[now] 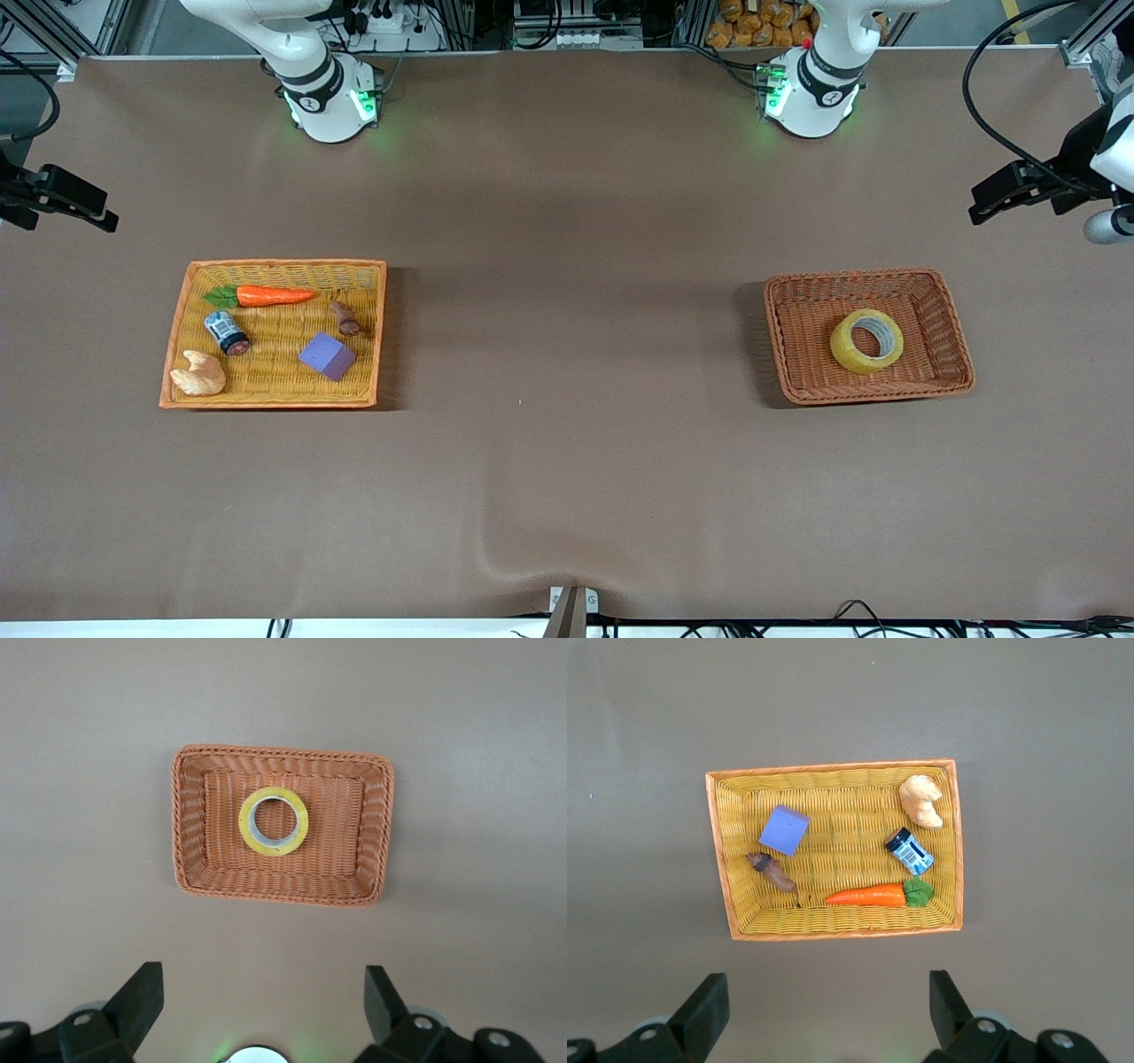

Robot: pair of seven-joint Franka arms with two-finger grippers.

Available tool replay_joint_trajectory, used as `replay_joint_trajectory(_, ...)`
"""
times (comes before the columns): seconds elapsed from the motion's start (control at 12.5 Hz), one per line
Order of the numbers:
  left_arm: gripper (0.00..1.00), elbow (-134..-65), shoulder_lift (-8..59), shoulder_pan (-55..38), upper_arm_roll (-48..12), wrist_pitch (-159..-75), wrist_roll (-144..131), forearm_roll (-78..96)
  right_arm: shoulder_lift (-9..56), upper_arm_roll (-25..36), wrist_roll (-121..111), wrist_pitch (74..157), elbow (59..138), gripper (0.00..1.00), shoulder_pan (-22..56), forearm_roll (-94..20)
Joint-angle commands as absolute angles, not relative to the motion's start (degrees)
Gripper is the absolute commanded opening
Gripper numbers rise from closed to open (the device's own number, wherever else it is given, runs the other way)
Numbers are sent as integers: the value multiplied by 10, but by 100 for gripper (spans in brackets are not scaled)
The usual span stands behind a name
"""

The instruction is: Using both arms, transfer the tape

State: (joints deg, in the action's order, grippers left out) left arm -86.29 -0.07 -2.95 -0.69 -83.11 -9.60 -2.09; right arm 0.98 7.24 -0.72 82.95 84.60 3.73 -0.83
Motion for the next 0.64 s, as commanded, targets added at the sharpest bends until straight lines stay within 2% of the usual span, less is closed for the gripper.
replay_joint_trajectory(0.0,100,-852,-4,-33,-2,-830,-84,-34,6,68,-7,830,843,100,33,-6)
replay_joint_trajectory(0.32,100,-849,9,-4,-9,-830,-56,-32,7,68,-7,831,843,100,33,-6)
replay_joint_trajectory(0.56,100,-845,14,38,-49,-830,-56,-31,2,68,-6,826,843,100,33,-6)
